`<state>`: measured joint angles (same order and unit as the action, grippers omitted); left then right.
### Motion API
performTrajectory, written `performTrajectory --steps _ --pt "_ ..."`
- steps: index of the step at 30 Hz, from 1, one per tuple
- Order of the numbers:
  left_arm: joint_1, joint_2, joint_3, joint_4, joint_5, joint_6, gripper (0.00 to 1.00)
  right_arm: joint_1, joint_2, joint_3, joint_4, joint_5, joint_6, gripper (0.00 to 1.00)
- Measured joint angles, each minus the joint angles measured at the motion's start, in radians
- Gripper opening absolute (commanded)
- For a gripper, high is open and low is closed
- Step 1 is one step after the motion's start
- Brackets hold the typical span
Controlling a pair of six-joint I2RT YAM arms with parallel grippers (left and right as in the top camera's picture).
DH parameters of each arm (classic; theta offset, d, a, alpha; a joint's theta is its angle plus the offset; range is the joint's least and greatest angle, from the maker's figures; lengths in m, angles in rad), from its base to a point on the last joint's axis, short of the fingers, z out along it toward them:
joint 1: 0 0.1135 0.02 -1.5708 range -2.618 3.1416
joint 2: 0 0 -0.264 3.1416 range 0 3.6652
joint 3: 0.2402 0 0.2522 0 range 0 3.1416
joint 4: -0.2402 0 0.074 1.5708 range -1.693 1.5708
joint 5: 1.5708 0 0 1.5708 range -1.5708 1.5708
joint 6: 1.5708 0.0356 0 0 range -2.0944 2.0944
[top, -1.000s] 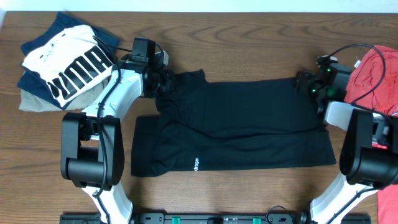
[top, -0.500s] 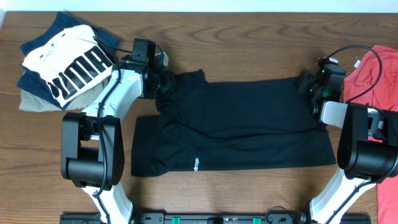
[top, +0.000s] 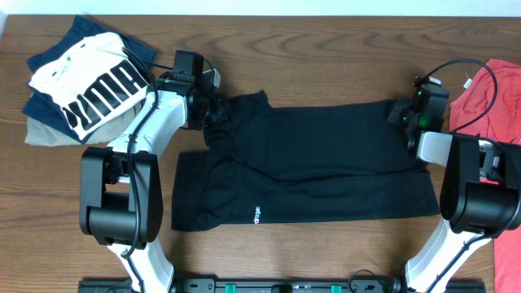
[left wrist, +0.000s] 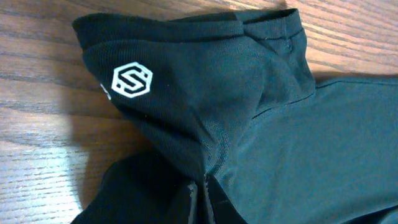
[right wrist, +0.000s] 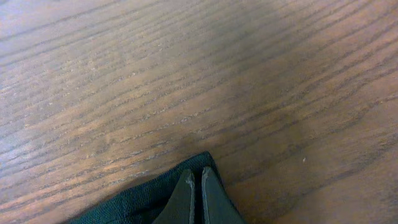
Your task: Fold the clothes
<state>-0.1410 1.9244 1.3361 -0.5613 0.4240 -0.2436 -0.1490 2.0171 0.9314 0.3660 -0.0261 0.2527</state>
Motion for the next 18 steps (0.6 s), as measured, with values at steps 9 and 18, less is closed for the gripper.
performTrajectory --steps 9,18 --pt "0.000 0.000 0.000 -0.024 0.000 0.000 0.06 -0.033 -0.137 -0.006 -0.219 -0.003 0.000 0.01" --pt "0.000 -0.016 0.000 -0.095 0.000 0.001 0.06 -0.064 -0.327 -0.006 -0.504 -0.002 -0.005 0.01"
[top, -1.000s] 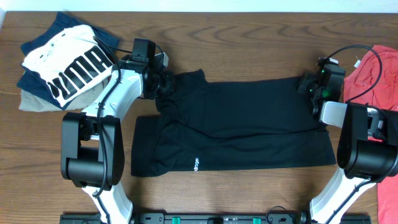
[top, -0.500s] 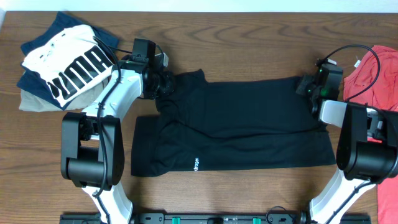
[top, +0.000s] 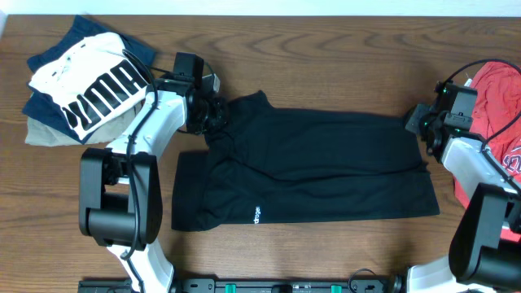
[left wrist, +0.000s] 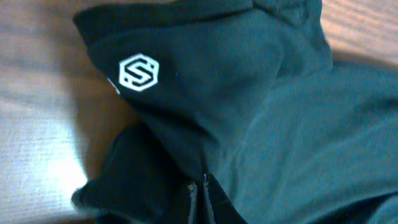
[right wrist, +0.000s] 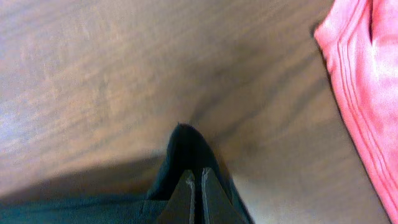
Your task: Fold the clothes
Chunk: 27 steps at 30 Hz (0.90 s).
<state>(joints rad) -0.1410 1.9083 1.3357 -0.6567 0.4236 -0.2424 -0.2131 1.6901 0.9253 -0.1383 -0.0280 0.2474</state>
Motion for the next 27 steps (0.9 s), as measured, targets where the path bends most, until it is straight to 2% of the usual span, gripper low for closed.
performTrajectory --steps 8,20,27 --pt "0.000 -0.106 0.000 -0.181 0.000 0.005 0.06 -0.026 -0.069 -0.003 -0.220 0.002 -0.017 0.01" --pt "0.000 -0.240 0.000 -0.406 0.003 0.037 0.06 -0.092 -0.156 -0.004 -0.431 0.019 -0.018 0.01" --pt "0.000 -0.258 0.000 -0.555 -0.069 0.041 0.06 -0.107 -0.156 -0.005 -0.564 0.054 -0.020 0.01"
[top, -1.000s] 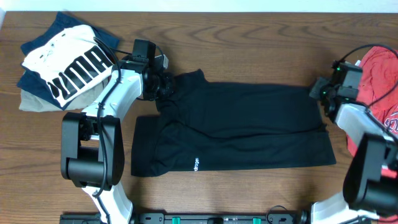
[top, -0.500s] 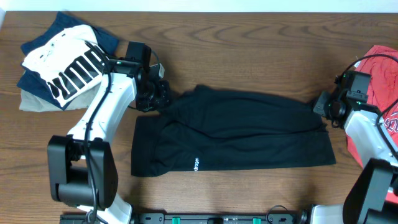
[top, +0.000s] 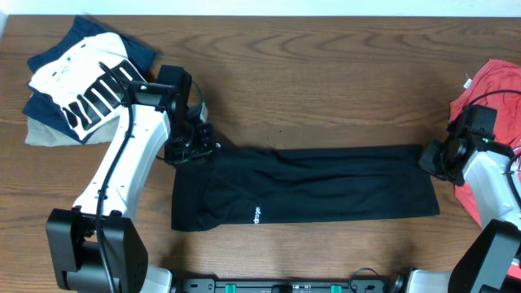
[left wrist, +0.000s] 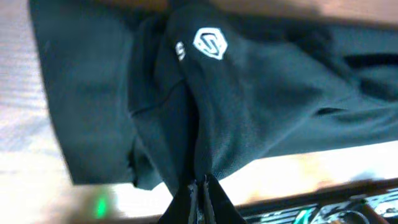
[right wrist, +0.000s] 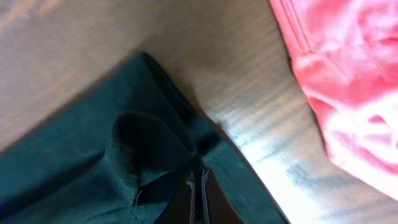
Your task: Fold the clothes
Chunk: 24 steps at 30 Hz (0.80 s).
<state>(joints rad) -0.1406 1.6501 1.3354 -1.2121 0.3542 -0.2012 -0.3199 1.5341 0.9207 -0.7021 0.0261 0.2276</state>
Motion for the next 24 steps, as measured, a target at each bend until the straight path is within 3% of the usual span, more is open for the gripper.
performTrajectory --steps 20,24 --pt "0.019 0.000 -0.146 -0.082 -0.053 0.000 0.06 -0.011 0.000 0.000 -0.198 0.139 0.025 0.01" --pt "0.019 0.000 -0.196 -0.082 -0.055 0.000 0.10 -0.011 0.000 0.000 -0.225 0.158 0.041 0.08"
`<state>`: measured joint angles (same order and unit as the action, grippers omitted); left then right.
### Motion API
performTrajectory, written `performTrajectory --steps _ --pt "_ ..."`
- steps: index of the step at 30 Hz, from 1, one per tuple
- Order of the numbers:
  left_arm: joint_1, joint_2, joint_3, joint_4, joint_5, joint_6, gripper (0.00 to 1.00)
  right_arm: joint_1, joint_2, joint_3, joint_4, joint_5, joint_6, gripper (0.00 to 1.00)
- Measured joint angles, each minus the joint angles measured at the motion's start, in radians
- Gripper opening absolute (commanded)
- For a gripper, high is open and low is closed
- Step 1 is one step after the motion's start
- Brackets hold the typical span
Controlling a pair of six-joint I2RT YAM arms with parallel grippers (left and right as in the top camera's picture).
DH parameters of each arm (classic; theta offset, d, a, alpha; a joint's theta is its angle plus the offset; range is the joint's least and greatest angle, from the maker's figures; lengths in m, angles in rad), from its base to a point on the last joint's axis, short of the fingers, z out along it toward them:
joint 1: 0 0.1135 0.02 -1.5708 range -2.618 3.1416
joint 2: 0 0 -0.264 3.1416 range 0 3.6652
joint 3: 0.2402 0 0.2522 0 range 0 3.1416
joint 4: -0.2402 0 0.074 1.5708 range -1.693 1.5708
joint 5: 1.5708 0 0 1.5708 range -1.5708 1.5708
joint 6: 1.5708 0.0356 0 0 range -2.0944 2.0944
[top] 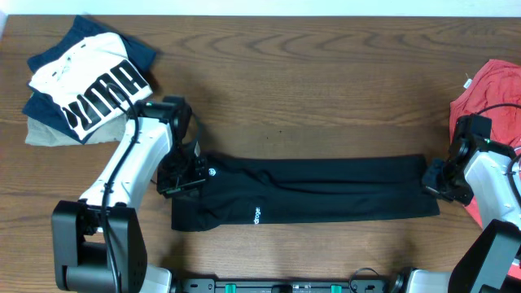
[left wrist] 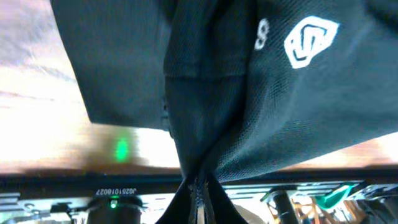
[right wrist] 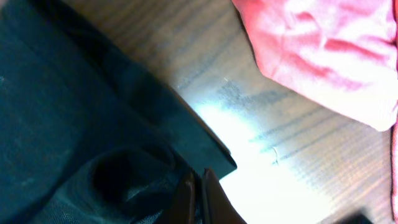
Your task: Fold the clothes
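A black garment (top: 317,191) lies as a long narrow band across the front of the table, its far half laid over its near half. My left gripper (top: 189,172) is shut on the band's left end, where a white hexagon logo (left wrist: 311,42) shows on the cloth (left wrist: 205,93). My right gripper (top: 435,177) is shut on the right end, black cloth (right wrist: 74,124) bunched at its fingertips (right wrist: 198,186).
A folded pile with a white and navy PUMA shirt (top: 85,81) sits at the back left. A red garment (top: 488,85) lies at the right edge, also seen in the right wrist view as red cloth (right wrist: 323,50). The table's front edge is just below the black band.
Both grippers have moved toward the table's front with the far edge of the black garment. The band is now narrower, its far edge lying near the front edge.
Both grippers were shut on the far corners of the spread black garment at mid-table. The right one then stood further right with the cloth stretched. After that the far edge was over the garment's middle, and now it lies over the near half.
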<state>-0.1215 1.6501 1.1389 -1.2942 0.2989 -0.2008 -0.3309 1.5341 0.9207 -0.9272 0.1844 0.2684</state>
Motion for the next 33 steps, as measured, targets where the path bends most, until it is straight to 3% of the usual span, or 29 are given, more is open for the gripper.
performTrajectory --steps 2,3,5,7,16,19,23,33 --pt "0.000 0.000 -0.013 -0.007 -0.006 0.009 0.52 0.000 0.000 0.000 -0.021 0.008 0.006 0.14" --pt "0.000 0.000 -0.016 -0.012 -0.008 0.010 0.61 0.000 0.000 0.000 -0.029 0.011 0.011 0.24" --pt "0.000 0.000 -0.019 -0.028 -0.011 0.010 0.61 0.000 0.000 0.000 -0.043 0.014 0.016 0.59" --pt "0.000 0.000 -0.019 -0.037 -0.014 0.016 0.61 0.000 0.000 0.000 -0.050 0.014 0.013 0.68" --pt "0.000 0.000 -0.019 0.059 0.008 0.019 0.62 0.000 0.000 0.000 -0.022 -0.031 0.000 0.67" --pt "0.000 0.000 -0.020 0.133 0.045 0.018 0.61 0.000 0.000 -0.001 0.006 -0.056 -0.025 0.75" --pt "0.000 0.000 -0.020 0.206 0.083 0.018 0.62 0.000 0.000 -0.018 0.056 -0.125 -0.094 0.79" --pt "0.000 0.000 -0.020 0.215 0.087 0.018 0.62 -0.028 0.000 -0.138 0.258 -0.155 -0.195 0.75"
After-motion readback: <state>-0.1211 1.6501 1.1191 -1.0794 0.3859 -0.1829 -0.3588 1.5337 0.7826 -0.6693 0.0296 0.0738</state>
